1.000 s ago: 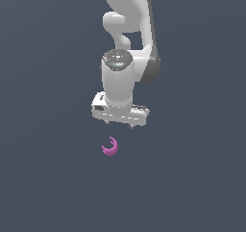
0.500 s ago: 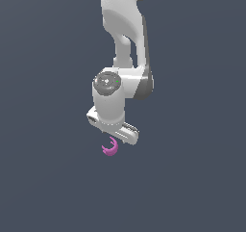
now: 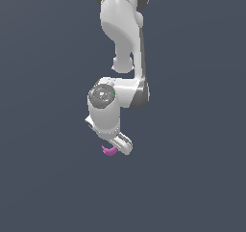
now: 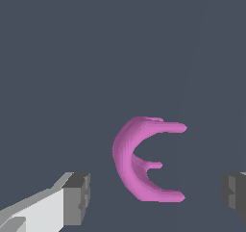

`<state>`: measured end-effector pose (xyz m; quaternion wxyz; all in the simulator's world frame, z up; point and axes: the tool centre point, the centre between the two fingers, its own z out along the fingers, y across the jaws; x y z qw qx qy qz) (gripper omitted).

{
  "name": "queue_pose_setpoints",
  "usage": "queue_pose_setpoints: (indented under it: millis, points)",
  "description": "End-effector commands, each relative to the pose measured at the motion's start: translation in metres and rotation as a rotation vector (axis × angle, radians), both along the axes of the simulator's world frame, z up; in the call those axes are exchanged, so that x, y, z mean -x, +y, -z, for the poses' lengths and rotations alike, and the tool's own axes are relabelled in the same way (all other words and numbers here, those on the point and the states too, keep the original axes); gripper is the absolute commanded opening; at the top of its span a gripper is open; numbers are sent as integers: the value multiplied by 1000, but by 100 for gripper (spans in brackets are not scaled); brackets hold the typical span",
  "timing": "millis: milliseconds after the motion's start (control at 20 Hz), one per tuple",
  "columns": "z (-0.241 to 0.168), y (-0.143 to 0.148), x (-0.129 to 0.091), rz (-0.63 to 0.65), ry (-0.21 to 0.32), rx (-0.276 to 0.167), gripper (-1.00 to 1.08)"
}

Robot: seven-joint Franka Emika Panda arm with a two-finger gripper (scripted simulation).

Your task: Pick up the object and move it to a goal position.

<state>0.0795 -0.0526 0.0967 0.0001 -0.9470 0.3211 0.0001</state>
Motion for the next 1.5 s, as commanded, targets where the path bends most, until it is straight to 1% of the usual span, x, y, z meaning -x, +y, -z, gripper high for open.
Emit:
queue_pose_setpoints:
  millis: [0,350,800,1100,1150,1450]
  points:
    - [3,-2,-2,21,0,0,100]
    - [7,-2,-2,23,1,0,100]
    - [50,-2,-1,28,0,0,100]
    - [54,-2,-2,28,0,0,100]
    - [54,-2,-2,28,0,0,-100]
    - [54,-2,-2,28,0,0,-100]
